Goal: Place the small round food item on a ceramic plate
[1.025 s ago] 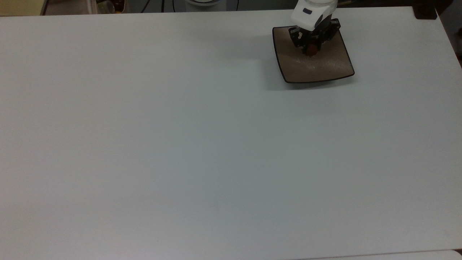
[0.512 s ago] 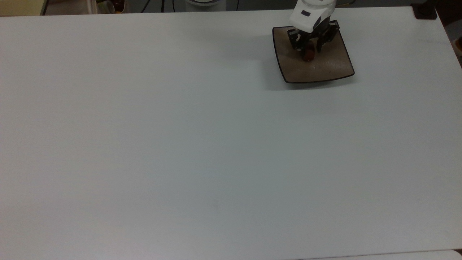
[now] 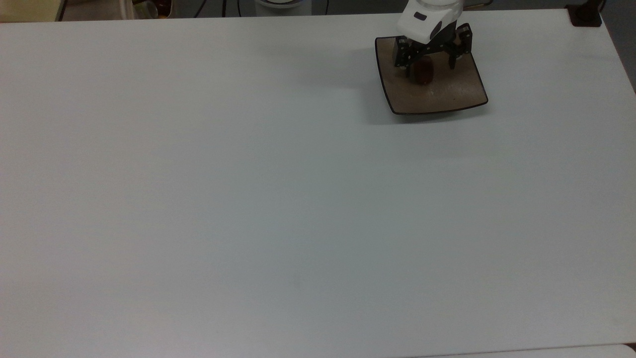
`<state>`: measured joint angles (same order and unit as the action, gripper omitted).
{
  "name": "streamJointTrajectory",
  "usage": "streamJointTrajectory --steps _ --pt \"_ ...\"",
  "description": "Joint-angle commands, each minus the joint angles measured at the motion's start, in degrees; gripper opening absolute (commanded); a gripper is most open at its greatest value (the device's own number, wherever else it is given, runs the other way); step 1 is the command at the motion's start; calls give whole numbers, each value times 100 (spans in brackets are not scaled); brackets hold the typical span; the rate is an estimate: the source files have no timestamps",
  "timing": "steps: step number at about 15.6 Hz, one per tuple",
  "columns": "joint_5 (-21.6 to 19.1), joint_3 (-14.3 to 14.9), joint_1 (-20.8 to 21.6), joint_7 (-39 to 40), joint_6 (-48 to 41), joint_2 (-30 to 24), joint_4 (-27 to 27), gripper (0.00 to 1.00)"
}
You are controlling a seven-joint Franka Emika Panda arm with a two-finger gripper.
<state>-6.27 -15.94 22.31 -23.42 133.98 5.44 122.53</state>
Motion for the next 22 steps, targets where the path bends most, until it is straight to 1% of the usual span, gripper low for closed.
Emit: streamJointTrajectory --steps 1,3,5,6,8,10,11,12,14,16,18,22 --pt "100 -50 -420 -163 -1064 -218 -763 100" --pt "100 -15 -683 -146 -1740 -289 -1281 100" --pt "108 55 -938 -145 -2312 -289 -1913 100" --pt "109 134 -1009 -128 -2541 -297 -2151 100" --pt "109 441 -1053 -102 -3024 -394 -2530 100" --pt "109 810 -1062 91 -3473 -490 -2847 100" --pt "74 1020 -1054 353 -3614 -552 -2900 100" --pt "47 1318 -1019 904 -3702 -692 -2892 100" --pt "47 1540 -1001 1539 -3817 -728 -2883 100" --pt "47 1646 -1001 2049 -3791 -719 -2857 100" --pt "56 1673 -975 2428 -3774 -728 -2840 100" --pt "56 1690 -974 2421 -3598 -789 -2734 100"
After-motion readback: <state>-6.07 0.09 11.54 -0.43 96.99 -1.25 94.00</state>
